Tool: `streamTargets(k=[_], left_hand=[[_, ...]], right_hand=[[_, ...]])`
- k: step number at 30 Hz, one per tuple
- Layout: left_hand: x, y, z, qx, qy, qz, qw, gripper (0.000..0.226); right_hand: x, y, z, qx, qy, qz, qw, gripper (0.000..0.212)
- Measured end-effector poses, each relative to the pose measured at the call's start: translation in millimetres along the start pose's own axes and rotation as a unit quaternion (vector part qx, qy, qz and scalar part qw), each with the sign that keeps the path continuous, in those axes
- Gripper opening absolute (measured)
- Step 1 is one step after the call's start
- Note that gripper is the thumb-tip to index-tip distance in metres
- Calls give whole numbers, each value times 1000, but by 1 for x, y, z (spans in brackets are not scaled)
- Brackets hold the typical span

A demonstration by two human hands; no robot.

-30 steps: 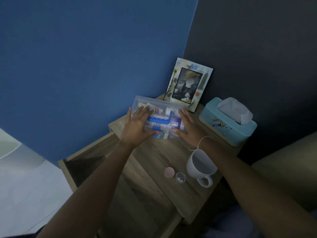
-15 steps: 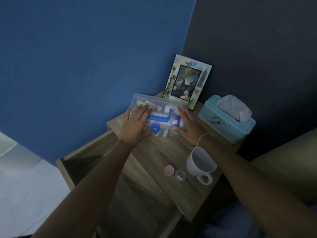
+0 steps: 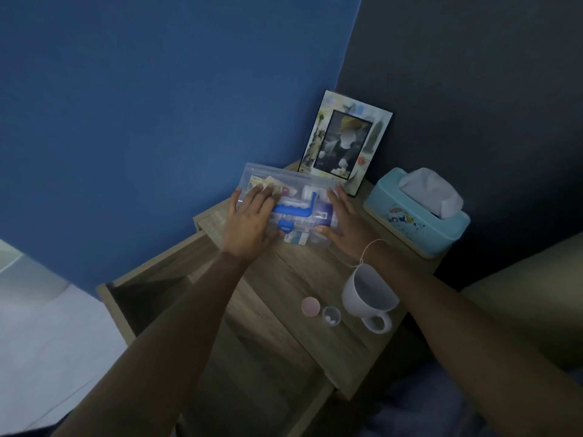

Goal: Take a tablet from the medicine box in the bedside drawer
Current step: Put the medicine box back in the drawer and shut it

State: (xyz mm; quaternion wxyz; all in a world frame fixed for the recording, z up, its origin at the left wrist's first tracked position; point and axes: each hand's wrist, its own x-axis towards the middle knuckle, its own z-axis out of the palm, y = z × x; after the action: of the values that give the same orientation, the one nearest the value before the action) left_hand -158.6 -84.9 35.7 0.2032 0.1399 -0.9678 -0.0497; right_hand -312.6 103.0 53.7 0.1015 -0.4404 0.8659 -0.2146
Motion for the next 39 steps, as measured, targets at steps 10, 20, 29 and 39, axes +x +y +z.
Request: streamTargets(k=[10, 20, 29, 39], left_hand=[[4, -8, -15, -359, 52, -317, 877, 68], [-4, -25, -44, -452, -26, -364, 814, 52], [-69, -61, -127, -406, 16, -358, 841, 44], [-163, -62, -142, -412, -61, -433, 799, 41]], right_hand=[[15, -29, -15, 345, 114, 169, 916, 57], [16, -76, -10, 405, 131, 313, 849, 26], [-65, -168, -14, 458, 108, 232, 851, 10], [-161, -202, 85, 408, -1, 251, 878, 78]])
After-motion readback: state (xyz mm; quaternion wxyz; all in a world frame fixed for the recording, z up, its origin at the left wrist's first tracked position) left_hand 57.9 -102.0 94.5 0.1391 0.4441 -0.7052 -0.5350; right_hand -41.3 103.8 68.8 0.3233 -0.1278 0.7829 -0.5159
